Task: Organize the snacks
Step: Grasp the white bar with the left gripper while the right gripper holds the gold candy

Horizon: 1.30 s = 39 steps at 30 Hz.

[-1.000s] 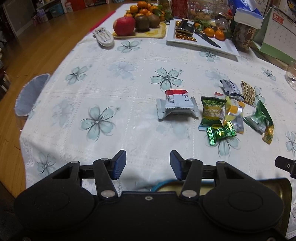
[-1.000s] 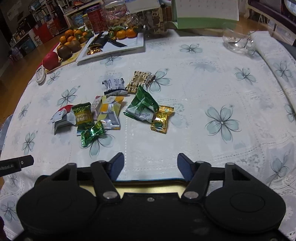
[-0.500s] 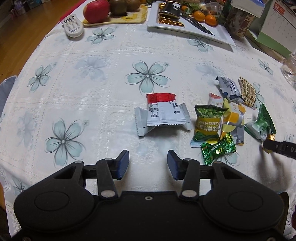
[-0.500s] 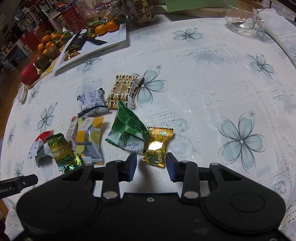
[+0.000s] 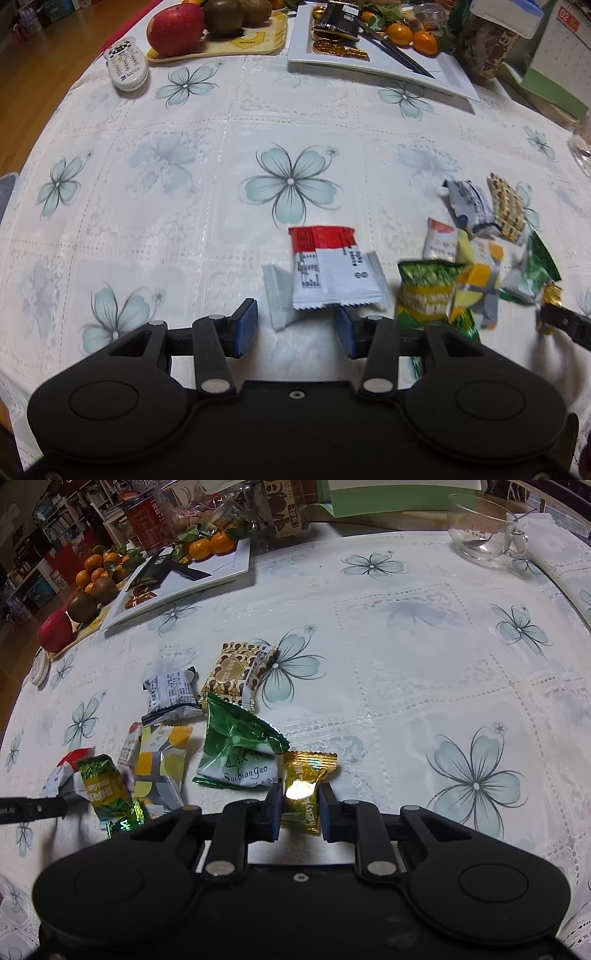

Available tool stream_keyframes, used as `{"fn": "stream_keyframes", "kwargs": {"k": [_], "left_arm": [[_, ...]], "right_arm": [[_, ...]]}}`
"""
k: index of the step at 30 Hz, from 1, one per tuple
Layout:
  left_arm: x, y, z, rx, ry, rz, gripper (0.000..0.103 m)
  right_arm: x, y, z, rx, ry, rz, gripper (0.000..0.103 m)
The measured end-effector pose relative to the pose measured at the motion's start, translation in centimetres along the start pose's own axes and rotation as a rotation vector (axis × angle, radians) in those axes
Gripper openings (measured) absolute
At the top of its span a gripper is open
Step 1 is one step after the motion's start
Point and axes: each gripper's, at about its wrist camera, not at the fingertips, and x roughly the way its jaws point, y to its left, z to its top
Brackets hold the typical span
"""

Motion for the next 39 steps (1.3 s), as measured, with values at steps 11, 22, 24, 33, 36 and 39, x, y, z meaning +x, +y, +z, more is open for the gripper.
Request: {"fn": "stream_keyframes", "kwargs": {"k": [11, 22, 24, 33, 36, 39], "left_arm": [[0.4, 0.7, 4.3, -0.099, -0.012, -0.07, 0.053], [1.7, -0.9, 6.9, -0.013, 0.007, -0.015, 0.052], [2.4, -1.4, 6.9, 0.019, 0.021, -0.005, 0.052], [2.9, -2.1, 4.3, 0.125, 0.151, -0.02, 0.053], [1.8, -1.9, 3.4, 0.138, 0.149, -0.033, 0.053], [0.3, -1.8, 2.9, 0.163, 0.106, -0.046, 0.053]], "right_arm": [[-0.5, -0.8, -0.4, 0.028, 0.005, 0.041, 0.021], [-0.4, -0.9, -0.4, 0.044, 0.007, 0.055, 0.021], [-0.4, -1.1, -0.4, 0.05, 0.011, 0.06, 0.021], [-0.8, -1.5, -0.7, 0.068, 0.018, 0.078, 0.021], [-1.2, -1.4, -0.8, 0.066, 0.01, 0.082, 0.021], [-1.8, -1.6, -0.8, 0.074, 0.001, 0.095, 0.021]]}}
